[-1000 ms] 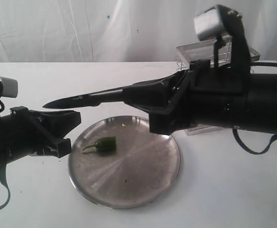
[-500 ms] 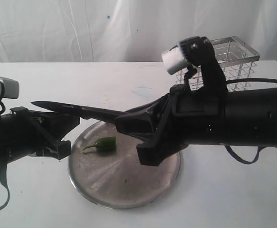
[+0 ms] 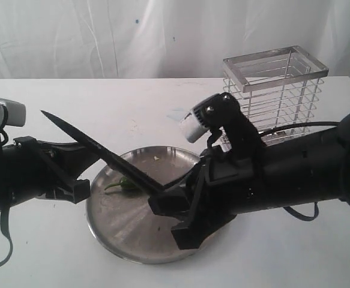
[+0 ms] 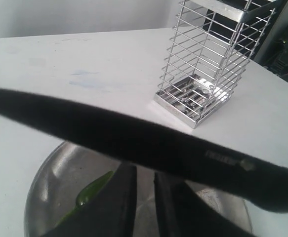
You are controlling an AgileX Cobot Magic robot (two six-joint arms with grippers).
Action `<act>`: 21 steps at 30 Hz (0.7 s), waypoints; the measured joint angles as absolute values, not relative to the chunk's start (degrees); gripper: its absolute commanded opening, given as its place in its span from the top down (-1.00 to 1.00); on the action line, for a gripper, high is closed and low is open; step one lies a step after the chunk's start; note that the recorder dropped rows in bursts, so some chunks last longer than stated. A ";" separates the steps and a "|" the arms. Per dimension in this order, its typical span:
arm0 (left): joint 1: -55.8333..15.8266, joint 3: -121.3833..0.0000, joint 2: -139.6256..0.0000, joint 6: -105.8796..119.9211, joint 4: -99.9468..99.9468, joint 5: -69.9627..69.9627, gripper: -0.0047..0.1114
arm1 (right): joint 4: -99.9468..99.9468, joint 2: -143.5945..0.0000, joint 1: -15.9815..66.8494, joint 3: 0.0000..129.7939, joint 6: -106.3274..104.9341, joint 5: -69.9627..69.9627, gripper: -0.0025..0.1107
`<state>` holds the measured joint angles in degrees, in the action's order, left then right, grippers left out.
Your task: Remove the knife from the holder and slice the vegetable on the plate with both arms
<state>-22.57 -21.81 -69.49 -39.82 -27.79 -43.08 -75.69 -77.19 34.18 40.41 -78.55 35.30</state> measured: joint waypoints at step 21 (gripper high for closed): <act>-22.57 -22.47 -69.49 -37.89 -36.44 -37.40 0.07 | -76.82 -79.28 34.27 38.59 -60.22 22.91 0.96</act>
